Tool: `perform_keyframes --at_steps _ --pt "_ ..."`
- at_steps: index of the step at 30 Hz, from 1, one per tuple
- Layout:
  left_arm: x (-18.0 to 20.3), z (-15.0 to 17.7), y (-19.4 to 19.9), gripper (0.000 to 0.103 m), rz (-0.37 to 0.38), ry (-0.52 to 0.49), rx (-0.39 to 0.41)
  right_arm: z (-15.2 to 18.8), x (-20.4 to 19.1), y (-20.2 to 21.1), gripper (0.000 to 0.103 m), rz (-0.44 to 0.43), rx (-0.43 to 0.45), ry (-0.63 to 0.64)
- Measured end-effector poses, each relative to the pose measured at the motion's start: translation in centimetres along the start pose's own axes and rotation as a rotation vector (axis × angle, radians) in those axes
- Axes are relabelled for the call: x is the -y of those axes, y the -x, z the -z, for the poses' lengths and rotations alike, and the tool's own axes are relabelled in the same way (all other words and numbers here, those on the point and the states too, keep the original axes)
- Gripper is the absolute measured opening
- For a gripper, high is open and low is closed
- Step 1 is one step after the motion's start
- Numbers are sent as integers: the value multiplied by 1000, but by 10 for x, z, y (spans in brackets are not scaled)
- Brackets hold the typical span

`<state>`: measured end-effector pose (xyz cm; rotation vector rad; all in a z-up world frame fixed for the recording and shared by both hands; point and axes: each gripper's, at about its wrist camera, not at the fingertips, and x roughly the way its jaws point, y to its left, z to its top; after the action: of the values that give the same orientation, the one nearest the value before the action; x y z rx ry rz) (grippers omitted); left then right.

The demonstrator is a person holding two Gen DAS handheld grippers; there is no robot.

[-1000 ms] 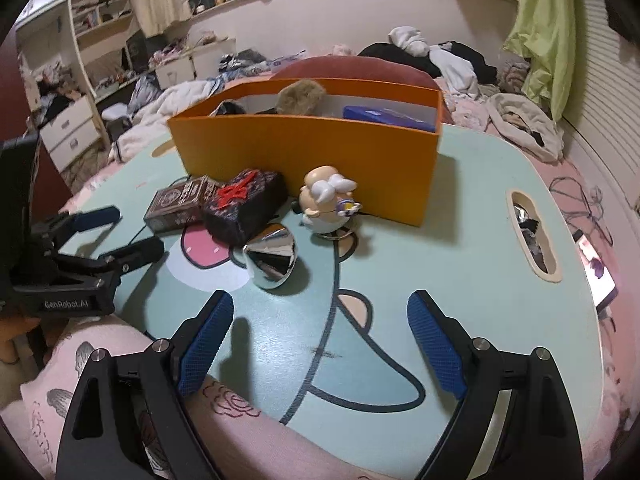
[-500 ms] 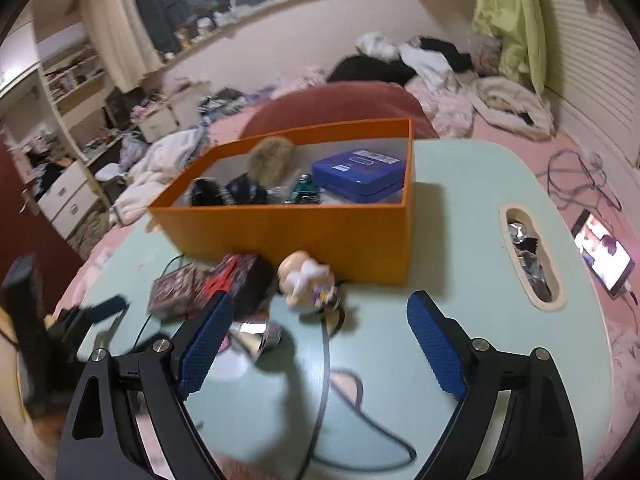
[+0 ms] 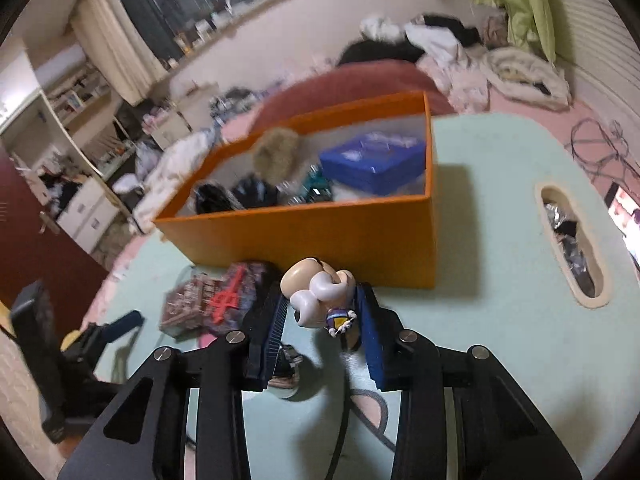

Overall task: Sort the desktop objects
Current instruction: 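Grasp the white figurine with the right gripper and lift it, then grasp the brown card box with the left gripper while the right gripper holds the figurine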

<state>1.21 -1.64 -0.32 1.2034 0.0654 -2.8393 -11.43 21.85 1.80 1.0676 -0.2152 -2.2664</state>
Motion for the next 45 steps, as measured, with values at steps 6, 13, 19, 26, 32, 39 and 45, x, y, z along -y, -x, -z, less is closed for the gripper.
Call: perform_keyframes --at_steps 6,13,19,26,32,39,45 --pt "-1 -6 1 103 34 18 6 19 -4 34 37 -30 144 23" --pt "8 -33 3 103 136 -118 21 21 1 39 37 -56 154 9" --pt "11 -58 -20 103 142 -218 -25 21 0 38 37 -61 149 19" --pt "23 -55 -33 64 260 -276 -73 21 2 36 37 -63 146 16" --pt "20 -39 -25 39 245 -229 -33 22 4 38 37 -65 148 12" --pt "-5 -6 5 39 239 -45 68 22 4 38 37 -63 149 12" --pt "-7 -7 31 39 239 -27 168 22 1 40 37 -52 160 26"
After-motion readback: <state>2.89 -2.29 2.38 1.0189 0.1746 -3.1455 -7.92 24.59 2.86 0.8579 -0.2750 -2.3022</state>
